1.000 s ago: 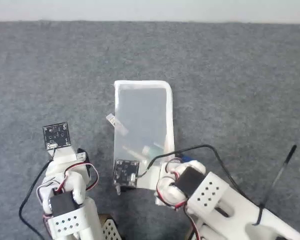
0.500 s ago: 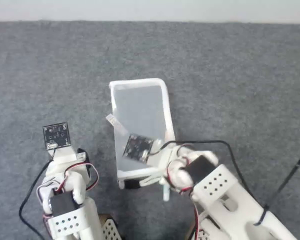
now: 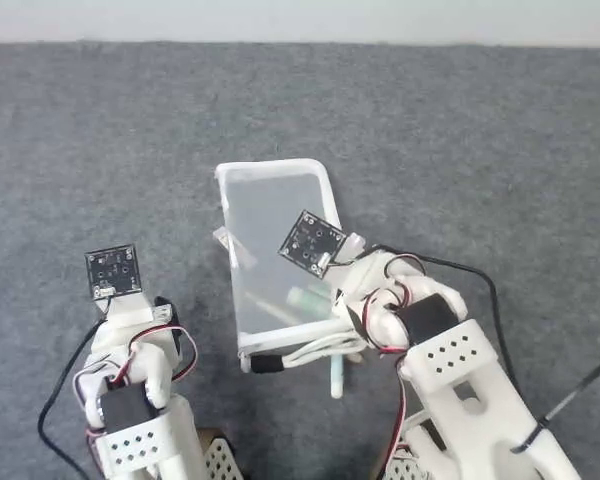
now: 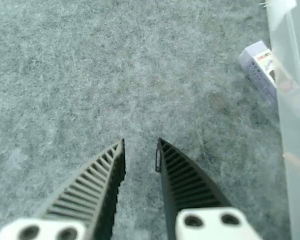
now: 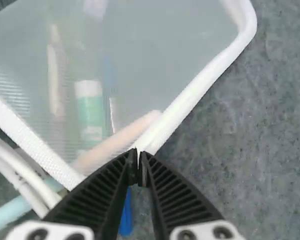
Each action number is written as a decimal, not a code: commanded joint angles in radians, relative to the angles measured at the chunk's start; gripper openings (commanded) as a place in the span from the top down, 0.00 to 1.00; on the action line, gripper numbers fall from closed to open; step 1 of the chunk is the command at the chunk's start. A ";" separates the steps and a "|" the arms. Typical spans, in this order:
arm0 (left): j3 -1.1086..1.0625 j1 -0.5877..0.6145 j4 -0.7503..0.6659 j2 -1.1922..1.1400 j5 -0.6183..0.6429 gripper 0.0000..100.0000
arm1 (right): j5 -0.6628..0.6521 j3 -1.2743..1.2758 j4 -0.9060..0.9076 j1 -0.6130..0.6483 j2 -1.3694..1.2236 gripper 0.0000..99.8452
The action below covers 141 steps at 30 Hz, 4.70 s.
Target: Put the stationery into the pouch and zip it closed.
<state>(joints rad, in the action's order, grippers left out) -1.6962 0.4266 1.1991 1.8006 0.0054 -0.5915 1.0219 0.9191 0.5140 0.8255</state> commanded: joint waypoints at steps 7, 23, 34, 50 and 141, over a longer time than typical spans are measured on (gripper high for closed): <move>0.053 0.006 -0.011 0.021 0.006 0.90 | -0.003 -0.180 0.332 0.166 0.110 0.85; 0.045 0.006 -0.014 0.021 0.006 0.90 | 0.020 0.009 0.380 0.432 0.185 0.78; 0.045 0.006 -0.014 0.021 0.006 0.90 | -0.032 0.173 0.197 0.427 0.186 0.73; 0.045 0.006 -0.012 0.021 0.006 0.90 | -0.095 0.293 -0.269 0.015 0.186 0.74; 0.044 0.006 -0.012 0.021 0.006 0.90 | 0.054 -0.094 0.150 0.424 -0.300 0.79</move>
<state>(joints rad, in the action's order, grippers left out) -1.6962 0.4266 1.1991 1.8006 0.0054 -0.5562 0.9314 1.0633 0.8807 0.5140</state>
